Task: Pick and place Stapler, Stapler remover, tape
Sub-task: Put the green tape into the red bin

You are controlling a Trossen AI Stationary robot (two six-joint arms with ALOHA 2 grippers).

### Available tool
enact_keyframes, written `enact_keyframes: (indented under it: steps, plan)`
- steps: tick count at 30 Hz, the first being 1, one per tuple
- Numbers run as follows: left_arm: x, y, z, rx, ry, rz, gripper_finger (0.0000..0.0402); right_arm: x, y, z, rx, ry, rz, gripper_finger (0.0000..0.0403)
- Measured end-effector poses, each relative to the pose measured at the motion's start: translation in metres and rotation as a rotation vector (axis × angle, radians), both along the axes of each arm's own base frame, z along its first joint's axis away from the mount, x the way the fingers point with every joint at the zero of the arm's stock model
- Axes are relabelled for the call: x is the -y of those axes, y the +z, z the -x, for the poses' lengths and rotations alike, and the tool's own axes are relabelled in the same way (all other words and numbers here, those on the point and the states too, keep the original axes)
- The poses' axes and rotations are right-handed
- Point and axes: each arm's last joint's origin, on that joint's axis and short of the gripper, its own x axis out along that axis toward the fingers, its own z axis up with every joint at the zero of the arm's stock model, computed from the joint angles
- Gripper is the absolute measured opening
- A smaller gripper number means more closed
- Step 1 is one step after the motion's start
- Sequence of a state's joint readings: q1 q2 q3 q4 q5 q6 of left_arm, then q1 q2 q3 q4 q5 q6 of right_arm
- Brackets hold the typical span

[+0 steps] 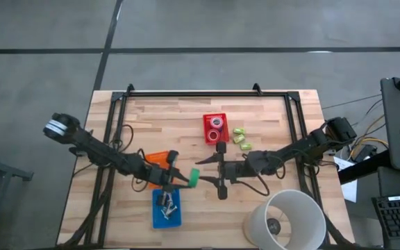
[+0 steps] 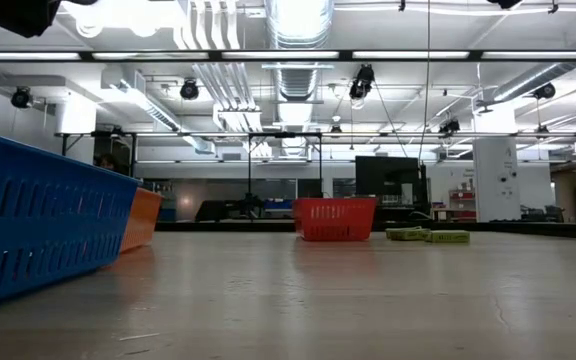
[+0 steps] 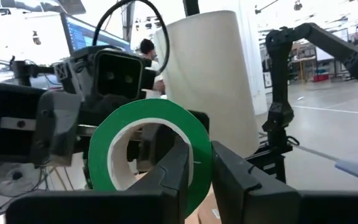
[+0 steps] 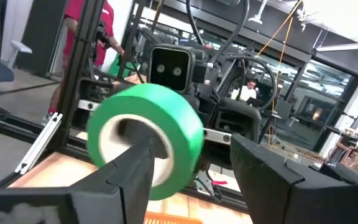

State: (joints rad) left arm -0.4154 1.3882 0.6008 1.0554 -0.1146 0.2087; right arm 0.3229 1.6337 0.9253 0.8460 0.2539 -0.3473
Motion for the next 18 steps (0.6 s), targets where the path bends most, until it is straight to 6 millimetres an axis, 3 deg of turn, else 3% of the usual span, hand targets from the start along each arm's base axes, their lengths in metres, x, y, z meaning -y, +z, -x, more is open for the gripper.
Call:
enact_keyframes:
  steps: [7, 18]
  plan:
    - [-0.0001, -0.0002, -0.0006, -0.002, 0.000, 0.000, 0.0057, 0.0001, -0.0012, -0.0002, -0.012, 0.000, 0.006, 0.0173]
    - [-0.0005, -0.0021, -0.0013, -0.015, 0.007, 0.004, 0.0069, 0.0004, -0.0033, -0.0006, -0.032, -0.004, 0.032, 0.0031]
